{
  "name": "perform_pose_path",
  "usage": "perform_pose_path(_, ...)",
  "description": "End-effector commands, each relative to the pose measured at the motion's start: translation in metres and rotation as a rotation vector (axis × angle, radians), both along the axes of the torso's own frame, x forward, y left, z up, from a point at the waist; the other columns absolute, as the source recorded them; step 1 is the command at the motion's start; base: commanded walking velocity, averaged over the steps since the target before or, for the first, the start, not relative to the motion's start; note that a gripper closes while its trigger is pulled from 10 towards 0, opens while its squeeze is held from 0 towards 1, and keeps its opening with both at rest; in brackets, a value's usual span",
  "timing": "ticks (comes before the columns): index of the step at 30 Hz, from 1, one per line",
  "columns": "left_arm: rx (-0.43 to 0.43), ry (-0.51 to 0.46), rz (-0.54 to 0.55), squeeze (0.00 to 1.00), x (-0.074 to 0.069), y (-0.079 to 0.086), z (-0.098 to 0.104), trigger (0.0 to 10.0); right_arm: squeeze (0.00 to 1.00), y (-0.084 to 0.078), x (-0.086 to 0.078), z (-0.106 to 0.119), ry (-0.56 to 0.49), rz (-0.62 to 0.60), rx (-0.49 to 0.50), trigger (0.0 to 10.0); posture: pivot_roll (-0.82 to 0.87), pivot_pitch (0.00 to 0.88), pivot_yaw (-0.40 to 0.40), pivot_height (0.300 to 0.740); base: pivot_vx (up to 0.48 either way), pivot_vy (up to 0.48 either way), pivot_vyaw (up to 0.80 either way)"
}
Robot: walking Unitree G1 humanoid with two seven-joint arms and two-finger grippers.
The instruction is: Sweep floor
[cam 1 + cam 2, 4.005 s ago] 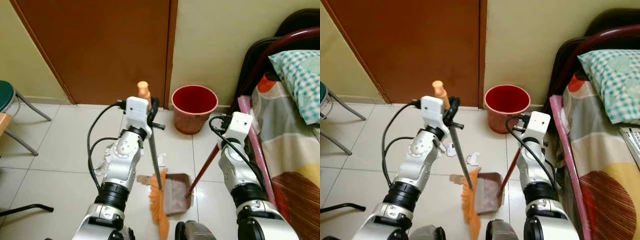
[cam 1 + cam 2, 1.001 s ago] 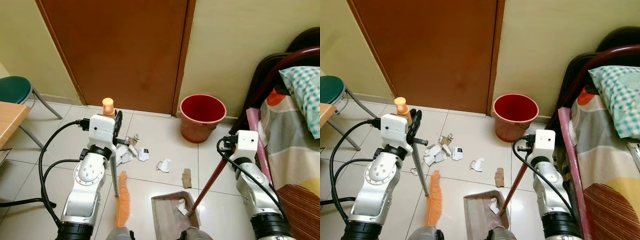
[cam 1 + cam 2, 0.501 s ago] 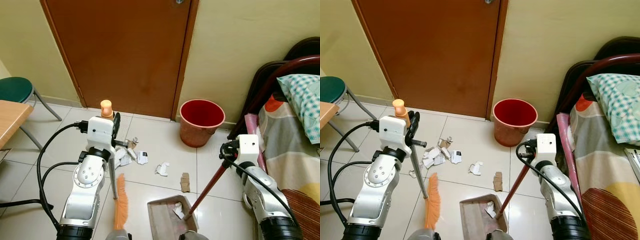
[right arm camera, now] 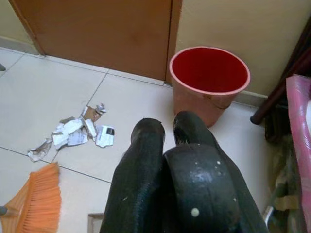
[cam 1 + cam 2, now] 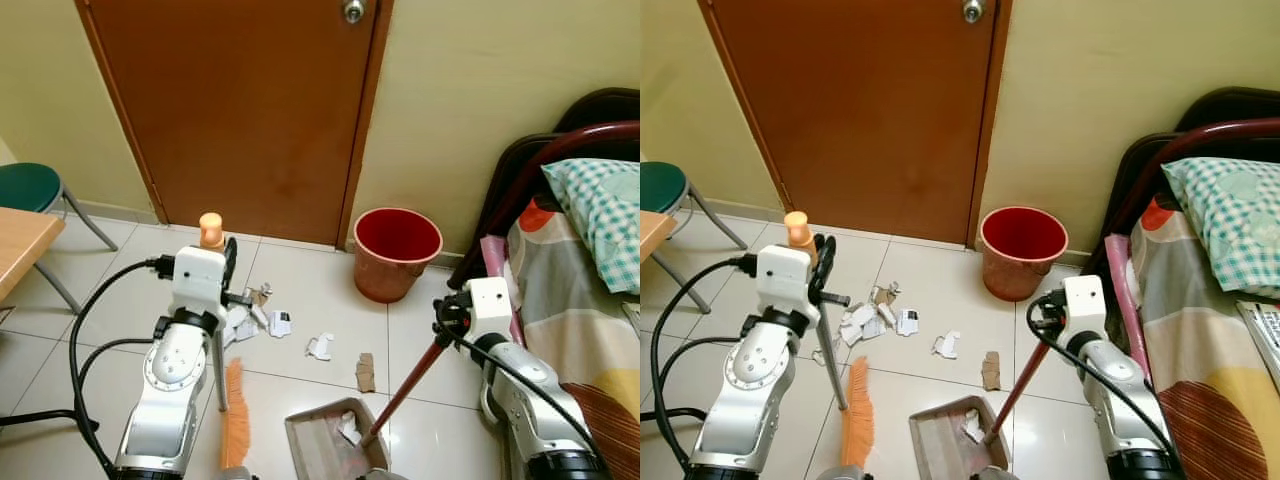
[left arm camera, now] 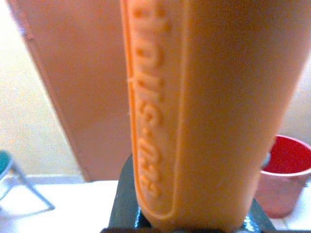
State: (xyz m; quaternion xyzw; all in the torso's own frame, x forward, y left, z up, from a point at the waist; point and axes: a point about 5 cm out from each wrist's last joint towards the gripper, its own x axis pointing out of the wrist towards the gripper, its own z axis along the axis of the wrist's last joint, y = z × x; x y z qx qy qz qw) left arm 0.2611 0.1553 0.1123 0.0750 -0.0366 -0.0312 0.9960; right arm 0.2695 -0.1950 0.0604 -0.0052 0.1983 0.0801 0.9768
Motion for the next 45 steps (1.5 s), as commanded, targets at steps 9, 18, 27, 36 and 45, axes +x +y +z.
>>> perform_pose_path(9,-0.034,0.066,-0.017,0.0,-0.001,-0.008,-0.013,10.0,0.0,0.003,-0.002,0.012,-0.048,0.006,0.061,10.0,0.0,0.019,-0.043,0.74,0.0,0.0,0.0)
perform_pose_path(18,-0.058,0.038,-0.004,0.0,0.002,-0.006,-0.008,10.0,0.0,-0.001,0.017,0.029,-0.18,-0.183,0.11,10.0,0.01,0.005,-0.029,0.74,0.0,0.0,0.0)
perform_pose_path(27,-0.081,0.015,-0.032,0.0,0.011,-0.011,-0.005,10.0,0.0,-0.011,0.033,0.05,-0.303,-0.35,0.117,10.0,-0.03,0.0,-0.02,0.74,0.0,0.0,0.0)
perform_pose_path(36,-0.101,0.01,-0.05,0.0,0.011,-0.011,-0.005,10.0,0.0,-0.016,0.029,0.047,-0.316,-0.362,0.077,10.0,-0.03,0.0,-0.029,0.74,0.187,0.0,-0.42)
perform_pose_path(45,-0.103,0.017,-0.042,0.0,0.007,-0.007,-0.007,10.0,0.0,-0.021,0.017,0.037,-0.304,-0.381,0.05,10.0,-0.02,0.008,-0.026,0.74,0.242,0.0,-0.13)
